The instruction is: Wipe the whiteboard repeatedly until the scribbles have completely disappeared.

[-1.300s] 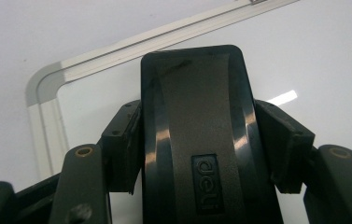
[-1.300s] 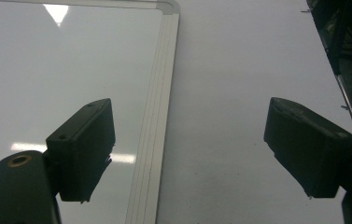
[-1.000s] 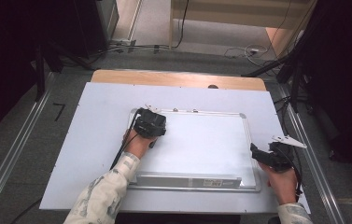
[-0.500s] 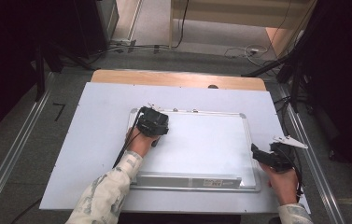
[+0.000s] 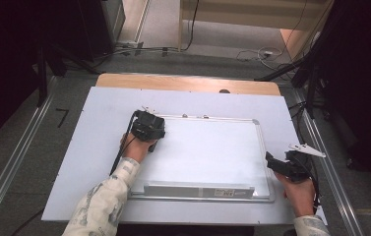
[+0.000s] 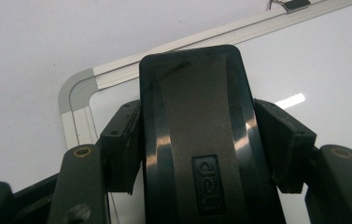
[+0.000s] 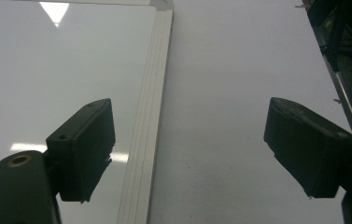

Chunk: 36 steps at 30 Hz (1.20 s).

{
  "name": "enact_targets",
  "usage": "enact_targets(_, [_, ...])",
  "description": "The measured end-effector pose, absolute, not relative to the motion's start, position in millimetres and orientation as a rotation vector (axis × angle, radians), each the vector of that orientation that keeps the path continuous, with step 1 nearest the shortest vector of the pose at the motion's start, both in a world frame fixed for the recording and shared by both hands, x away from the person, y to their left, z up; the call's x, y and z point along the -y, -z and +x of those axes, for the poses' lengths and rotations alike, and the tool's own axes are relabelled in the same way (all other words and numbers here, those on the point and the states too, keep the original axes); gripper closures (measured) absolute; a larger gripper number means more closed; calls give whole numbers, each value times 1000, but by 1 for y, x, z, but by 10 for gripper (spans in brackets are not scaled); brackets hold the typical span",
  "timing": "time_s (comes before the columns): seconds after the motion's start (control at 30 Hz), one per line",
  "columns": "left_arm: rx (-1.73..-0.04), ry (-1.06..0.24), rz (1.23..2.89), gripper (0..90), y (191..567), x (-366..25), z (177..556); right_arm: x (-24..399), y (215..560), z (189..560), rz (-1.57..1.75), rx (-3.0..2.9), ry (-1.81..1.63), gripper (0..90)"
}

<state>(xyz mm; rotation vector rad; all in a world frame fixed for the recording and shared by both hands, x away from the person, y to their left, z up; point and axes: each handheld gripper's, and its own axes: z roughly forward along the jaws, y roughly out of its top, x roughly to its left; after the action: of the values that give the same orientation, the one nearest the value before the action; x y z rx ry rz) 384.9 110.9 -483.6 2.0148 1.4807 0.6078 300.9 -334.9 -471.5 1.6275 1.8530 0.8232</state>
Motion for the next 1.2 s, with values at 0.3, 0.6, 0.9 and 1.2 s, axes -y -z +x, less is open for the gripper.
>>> enact_targets(0.3, [-1443, -601, 2032, 391, 483, -95, 393, 332, 472, 302, 1623, -1861, -825, 151])
enact_targets(0.6, [-1368, -564, 2068, 391, 483, -63, 400, 333, 471, 301, 1626, -1860, -828, 151])
enact_targets(0.9, [-1373, -604, 2080, 379, 483, -71, 401, 336, 471, 300, 1631, -1852, -830, 153])
enact_targets(1.2, [-1369, -583, 2088, 383, 484, -95, 381, 335, 471, 300, 1628, -1851, -825, 155])
